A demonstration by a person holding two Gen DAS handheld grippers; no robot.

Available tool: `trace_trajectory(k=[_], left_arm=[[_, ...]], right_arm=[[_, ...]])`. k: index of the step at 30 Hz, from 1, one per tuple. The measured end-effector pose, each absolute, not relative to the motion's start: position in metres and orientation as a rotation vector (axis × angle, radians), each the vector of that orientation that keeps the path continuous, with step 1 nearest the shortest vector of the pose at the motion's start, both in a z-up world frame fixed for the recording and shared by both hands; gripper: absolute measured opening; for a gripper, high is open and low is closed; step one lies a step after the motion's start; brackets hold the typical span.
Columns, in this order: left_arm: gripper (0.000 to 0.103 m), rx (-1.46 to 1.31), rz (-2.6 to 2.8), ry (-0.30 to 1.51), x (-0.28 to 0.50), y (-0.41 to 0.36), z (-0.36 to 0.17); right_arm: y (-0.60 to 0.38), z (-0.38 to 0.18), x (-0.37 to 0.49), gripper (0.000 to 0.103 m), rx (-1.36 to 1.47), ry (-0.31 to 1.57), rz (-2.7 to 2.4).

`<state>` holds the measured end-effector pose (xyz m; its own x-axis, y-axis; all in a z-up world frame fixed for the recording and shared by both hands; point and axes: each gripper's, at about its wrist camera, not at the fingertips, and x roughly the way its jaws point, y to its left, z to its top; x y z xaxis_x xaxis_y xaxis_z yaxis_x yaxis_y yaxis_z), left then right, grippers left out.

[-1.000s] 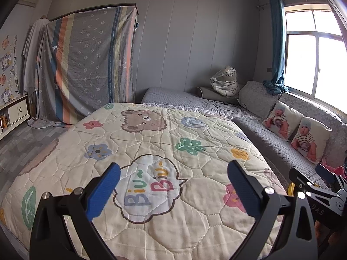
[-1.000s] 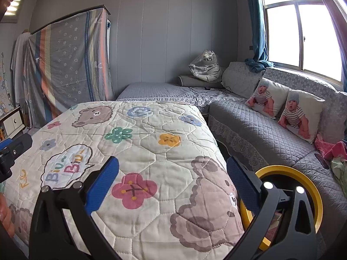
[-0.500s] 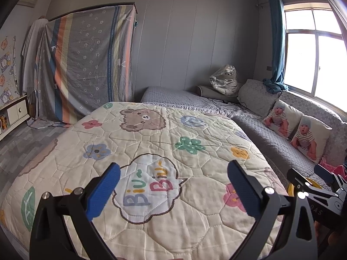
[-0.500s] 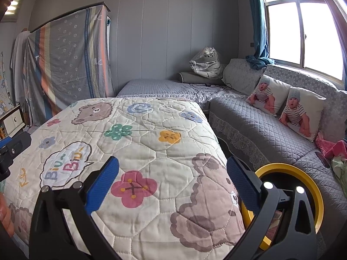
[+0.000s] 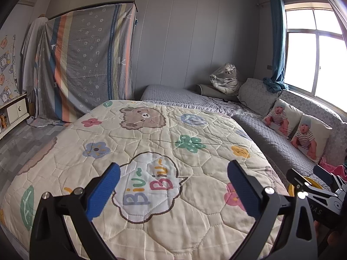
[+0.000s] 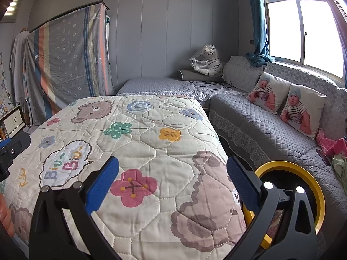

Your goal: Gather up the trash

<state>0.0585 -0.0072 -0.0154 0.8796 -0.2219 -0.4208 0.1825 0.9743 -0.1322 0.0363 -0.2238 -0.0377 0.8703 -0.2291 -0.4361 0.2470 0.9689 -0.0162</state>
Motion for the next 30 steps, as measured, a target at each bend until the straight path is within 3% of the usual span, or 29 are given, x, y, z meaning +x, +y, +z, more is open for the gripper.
trace_trajectory(k=[30], left_arm=[[0.095,-0.084,-0.207,0.465,0.0628,-0.0100,-0.0200]], right_arm=[[-0.2237,-0.0465,0.0393,0.095,0.052,0.477,-0.252]])
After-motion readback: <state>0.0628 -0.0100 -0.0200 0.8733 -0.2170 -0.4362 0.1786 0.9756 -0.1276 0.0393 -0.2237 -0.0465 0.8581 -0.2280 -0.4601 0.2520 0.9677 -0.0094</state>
